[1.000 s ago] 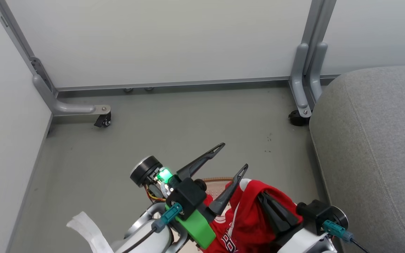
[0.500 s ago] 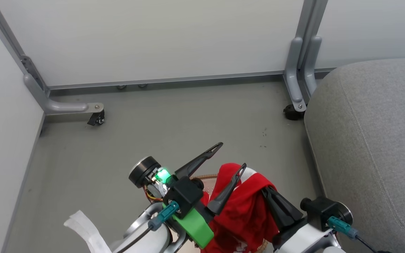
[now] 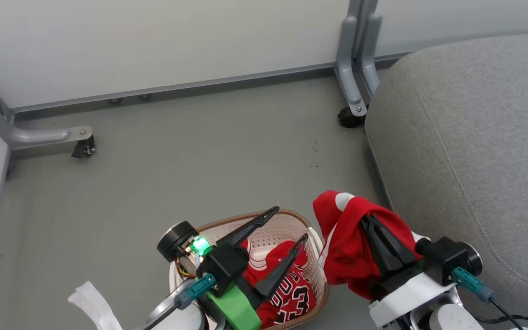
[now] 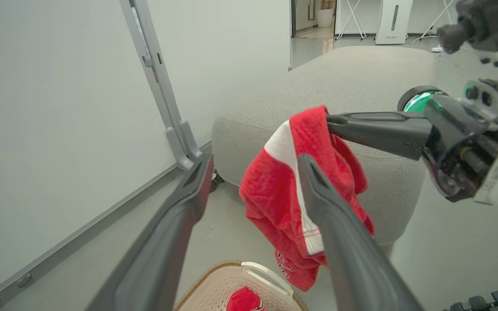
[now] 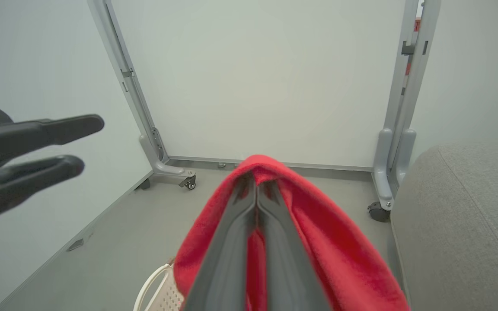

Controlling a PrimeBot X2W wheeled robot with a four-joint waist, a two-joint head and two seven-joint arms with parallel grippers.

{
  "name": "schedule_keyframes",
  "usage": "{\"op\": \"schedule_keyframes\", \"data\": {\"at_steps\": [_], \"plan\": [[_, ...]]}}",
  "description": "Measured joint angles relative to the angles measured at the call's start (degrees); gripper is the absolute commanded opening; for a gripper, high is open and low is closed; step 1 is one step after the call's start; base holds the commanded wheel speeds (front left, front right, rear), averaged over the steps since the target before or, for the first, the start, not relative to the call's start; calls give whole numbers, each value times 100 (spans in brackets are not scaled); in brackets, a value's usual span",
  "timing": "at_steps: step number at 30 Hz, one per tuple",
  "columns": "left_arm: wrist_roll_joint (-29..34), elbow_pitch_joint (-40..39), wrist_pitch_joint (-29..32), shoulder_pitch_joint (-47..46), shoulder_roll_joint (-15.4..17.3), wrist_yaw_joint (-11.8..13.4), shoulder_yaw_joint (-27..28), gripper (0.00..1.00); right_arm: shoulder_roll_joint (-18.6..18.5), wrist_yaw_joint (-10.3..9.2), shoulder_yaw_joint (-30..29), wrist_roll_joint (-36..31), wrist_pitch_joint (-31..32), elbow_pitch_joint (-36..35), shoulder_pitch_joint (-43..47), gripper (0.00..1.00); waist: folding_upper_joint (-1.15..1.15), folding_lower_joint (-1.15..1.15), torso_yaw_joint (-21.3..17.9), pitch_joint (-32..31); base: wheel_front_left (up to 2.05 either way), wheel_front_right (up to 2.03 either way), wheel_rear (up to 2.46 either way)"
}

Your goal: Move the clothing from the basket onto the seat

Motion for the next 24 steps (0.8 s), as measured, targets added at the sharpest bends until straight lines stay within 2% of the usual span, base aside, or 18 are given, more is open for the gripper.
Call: {"op": "schedule_keyframes", "data": {"at_steps": [16,24], "plan": [[46,10,-130,-168,312,-66,-344,100,241,0,-532,-59,0,-877,105,0,0,0,-1241,787,0,0,0],[46,-16,-69,-458,422,-81,-492,100,274,0,-803,-88,0,-1220,203,0,0,0,-1722,1279,0,0,0]]}}
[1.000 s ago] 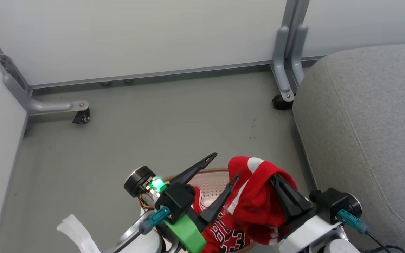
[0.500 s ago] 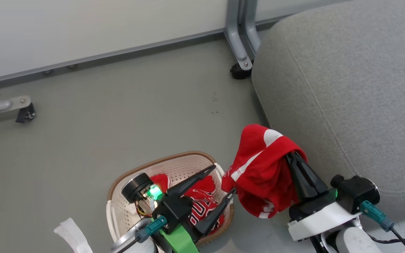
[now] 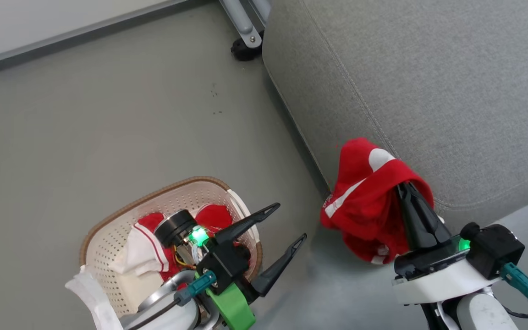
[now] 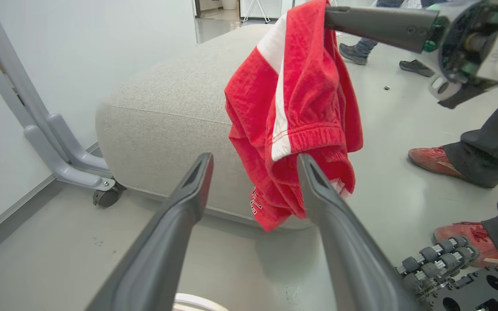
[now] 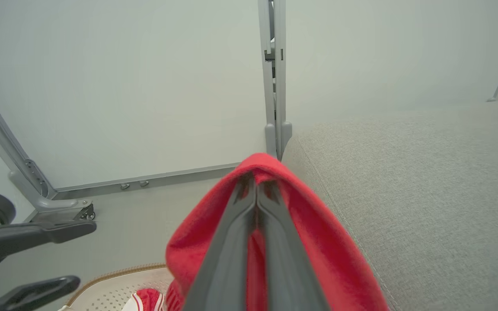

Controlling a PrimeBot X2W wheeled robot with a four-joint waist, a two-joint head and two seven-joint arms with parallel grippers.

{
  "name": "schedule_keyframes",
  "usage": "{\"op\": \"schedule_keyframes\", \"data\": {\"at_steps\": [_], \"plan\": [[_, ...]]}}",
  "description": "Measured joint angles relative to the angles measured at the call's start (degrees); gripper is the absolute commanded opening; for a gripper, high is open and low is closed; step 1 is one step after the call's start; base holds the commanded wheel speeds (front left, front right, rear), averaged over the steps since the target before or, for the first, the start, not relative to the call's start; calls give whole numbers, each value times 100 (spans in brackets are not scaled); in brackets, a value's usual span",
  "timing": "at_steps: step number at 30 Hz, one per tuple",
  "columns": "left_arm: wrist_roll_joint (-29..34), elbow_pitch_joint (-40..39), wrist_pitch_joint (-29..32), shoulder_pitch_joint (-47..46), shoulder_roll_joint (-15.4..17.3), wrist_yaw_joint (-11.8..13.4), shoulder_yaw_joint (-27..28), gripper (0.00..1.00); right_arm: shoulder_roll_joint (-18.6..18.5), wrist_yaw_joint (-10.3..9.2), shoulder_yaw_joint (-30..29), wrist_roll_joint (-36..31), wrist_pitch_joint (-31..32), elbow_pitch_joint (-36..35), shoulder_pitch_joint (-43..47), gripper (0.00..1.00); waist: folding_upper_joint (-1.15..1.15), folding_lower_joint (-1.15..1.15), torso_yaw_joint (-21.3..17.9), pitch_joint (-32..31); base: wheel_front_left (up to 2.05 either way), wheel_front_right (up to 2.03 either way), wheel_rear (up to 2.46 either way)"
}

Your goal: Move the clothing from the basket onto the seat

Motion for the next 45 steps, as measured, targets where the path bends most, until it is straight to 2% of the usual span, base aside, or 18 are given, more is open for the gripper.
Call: {"op": "schedule_keyframes", "data": {"at_steps": [5,10,18,26,32,35,40,41,42,43,44,45], "plan": [[0,-86,36,-223,65,-5,-102,100,15,0,-245,76,1,-259,-4,0,0,0,-145,355,0,0,0],[-8,-234,152,-555,213,-8,-182,100,14,0,-1001,148,0,-855,-528,0,0,0,-129,729,0,0,0],[-49,-726,396,-1109,483,-14,-255,100,-63,1,-2392,-167,-1,-1149,-2343,0,0,1,94,1460,0,0,0],[-51,-1088,465,-1276,660,-13,-301,100,-1036,0,-3675,-227,-1,-233,-3977,0,0,1,469,2158,0,0,0],[-47,-1269,506,-1379,794,-7,-274,100,-1675,0,-4369,-510,-11,818,-4567,0,0,1,787,2545,0,0,0],[-47,-1313,519,-1437,813,2,-247,100,-1729,1,-4541,-627,-14,1434,-4640,0,0,0,933,2700,0,0,0],[-46,-1303,510,-1471,778,18,-269,100,-1393,1,-5157,-787,-15,2299,-4630,0,0,0,1147,2858,0,0,0],[-46,-1294,475,-1488,757,18,-286,100,-1349,1,-5236,-838,-14,2434,-4584,13,0,0,1192,2872,0,0,0],[-47,-1279,463,-1495,733,18,-296,100,-1285,1,-5326,-860,-14,2524,-4547,54,0,1,1233,2879,0,0,0],[-48,-1257,433,-1495,717,18,-309,100,-1226,1,-5402,-880,-15,2572,-4496,91,0,1,1270,2880,0,0,0],[-48,-1229,410,-1495,710,18,-314,100,-1176,1,-5469,-910,-14,2591,-4450,100,0,0,1296,2874,0,0,0],[-55,-1192,371,-1493,704,19,-318,100,-1103,1,-5571,-939,-14,2592,-4390,100,0,0,1318,2853,0,0,0]]}}
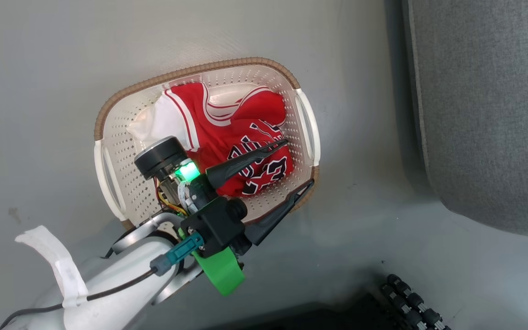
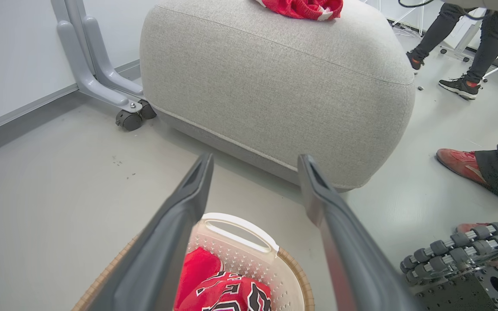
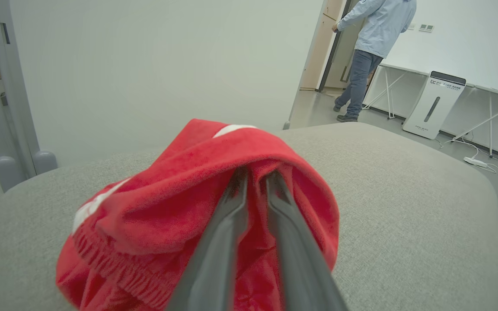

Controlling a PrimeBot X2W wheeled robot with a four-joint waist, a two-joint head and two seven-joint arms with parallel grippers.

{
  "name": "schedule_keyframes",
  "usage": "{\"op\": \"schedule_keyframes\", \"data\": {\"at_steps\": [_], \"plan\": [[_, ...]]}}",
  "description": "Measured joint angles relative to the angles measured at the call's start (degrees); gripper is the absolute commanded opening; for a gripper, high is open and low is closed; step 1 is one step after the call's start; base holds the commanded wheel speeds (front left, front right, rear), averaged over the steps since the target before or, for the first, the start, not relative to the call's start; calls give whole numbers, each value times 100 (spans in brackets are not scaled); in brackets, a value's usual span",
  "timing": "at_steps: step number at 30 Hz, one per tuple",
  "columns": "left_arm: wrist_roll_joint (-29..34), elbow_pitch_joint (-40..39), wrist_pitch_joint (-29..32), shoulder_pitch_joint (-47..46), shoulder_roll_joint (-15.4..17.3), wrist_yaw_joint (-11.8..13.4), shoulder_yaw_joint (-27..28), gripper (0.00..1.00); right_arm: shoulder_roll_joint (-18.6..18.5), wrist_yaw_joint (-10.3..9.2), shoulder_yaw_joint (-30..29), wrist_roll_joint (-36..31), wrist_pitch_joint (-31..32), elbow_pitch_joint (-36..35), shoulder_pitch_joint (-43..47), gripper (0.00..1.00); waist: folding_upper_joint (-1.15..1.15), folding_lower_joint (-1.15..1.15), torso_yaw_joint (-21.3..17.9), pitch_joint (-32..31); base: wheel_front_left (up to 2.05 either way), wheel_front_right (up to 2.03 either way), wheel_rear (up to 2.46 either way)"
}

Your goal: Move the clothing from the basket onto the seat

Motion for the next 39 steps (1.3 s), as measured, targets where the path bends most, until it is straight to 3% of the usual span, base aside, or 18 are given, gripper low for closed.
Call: {"op": "schedule_keyframes", "data": {"at_steps": [8,12,19,25,34,39], "plan": [[-131,489,-436,349,-137,232,60,100,805,0,237,-12,-1,-591,1213,100,0,-1,69,-452,0,0,0],[-380,855,-593,717,-453,409,229,100,1056,0,981,32,-1,-725,2135,100,0,-1,115,-865,0,0,0],[-671,1284,-642,1494,-1088,633,942,100,1126,0,2698,522,0,-567,3245,100,0,-1,277,-1775,0,0,0],[-686,1659,-650,2466,-1374,719,1786,100,1134,1,3998,471,0,-472,3823,100,0,-1,491,-2637,0,0,0],[-413,1623,-651,3658,-1749,917,3155,100,1126,0,4940,466,0,-732,4256,100,0,-1,840,-3867,0,0,0],[-103,1358,-651,4153,-1882,901,3810,100,1125,0,5043,566,-1,-1077,4462,100,0,-2,1049,-4402,0,0,0]]}}
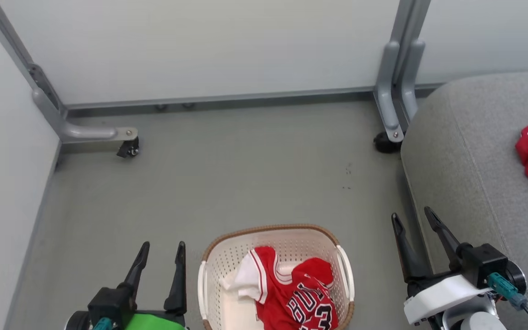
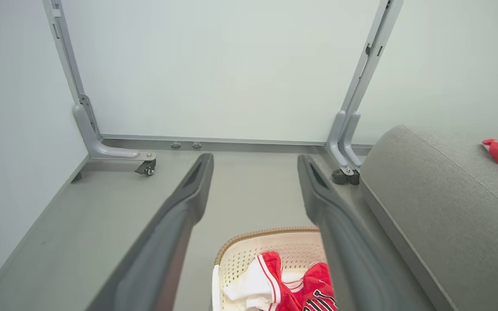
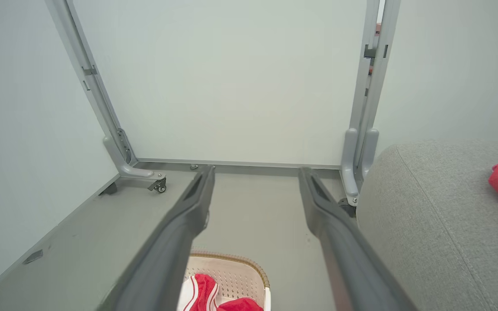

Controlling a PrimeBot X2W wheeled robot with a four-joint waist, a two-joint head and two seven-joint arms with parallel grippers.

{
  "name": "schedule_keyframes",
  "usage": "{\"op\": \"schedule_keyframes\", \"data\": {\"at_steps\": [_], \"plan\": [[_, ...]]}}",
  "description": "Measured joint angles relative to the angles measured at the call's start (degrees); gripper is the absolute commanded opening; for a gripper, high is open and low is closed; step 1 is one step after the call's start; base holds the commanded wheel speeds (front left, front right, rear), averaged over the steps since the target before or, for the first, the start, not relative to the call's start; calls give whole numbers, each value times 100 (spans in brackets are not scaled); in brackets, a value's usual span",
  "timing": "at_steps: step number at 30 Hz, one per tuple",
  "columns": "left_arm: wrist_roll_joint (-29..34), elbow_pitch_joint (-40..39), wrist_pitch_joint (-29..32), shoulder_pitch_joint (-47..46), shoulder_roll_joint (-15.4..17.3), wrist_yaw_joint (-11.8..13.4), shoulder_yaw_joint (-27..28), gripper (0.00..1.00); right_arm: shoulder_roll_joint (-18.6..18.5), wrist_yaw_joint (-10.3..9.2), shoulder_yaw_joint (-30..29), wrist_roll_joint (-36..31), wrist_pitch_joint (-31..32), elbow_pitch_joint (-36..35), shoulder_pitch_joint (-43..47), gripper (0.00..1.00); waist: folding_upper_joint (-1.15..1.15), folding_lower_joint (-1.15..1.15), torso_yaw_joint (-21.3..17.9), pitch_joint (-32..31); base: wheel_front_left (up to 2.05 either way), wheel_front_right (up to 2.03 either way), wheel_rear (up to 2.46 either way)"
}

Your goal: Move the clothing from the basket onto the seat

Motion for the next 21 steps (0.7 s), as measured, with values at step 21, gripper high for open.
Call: {"op": "schedule_keyframes", "data": {"at_steps": [21], "plan": [[1249,-1072,-3,1338,-512,-644,1102,100,1,0,-240,68,0,-583,1072,100,0,0,160,-1043,0,0,0]]}}
